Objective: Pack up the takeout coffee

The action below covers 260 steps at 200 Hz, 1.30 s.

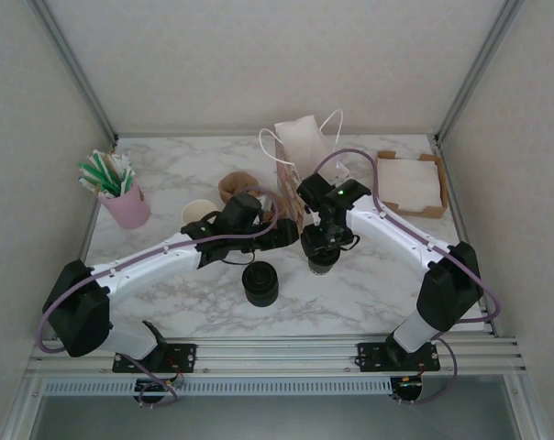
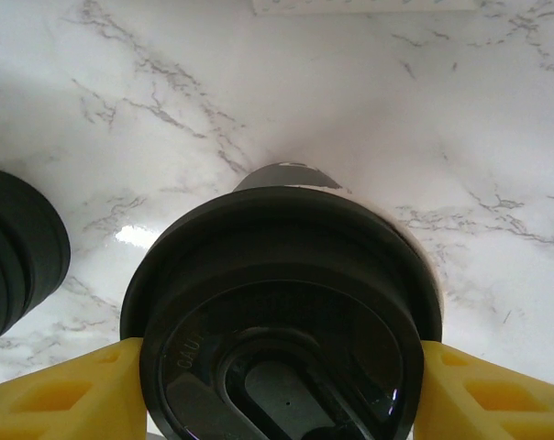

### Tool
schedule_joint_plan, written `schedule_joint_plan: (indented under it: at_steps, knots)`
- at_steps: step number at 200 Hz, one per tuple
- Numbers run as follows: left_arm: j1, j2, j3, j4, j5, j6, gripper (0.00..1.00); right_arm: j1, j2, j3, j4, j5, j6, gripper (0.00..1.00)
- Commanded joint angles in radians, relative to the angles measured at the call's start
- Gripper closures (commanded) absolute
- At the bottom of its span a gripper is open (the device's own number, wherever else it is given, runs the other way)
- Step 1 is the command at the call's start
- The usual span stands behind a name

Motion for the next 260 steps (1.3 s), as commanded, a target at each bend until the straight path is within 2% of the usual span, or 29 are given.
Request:
schedule_joint_plan:
  at_steps: [1, 119, 260]
  knots:
    - [-0.009, 0.016, 0.015, 0.012, 0.021, 0.019, 0.05, 0.006, -0.028, -0.012, -0.043, 0.005, 0.002, 0.35]
    - [-0.014, 0.034, 0.026, 0.01, 0.02, 0.021, 0.05, 0.002, -0.002, 0.031, -0.007, 0.05, -0.002, 0.34]
    - [-0.013, 0.042, 0.025, 0.009, 0.023, 0.025, 0.05, -0.008, 0.041, 0.02, 0.018, 0.022, -0.009, 0.34]
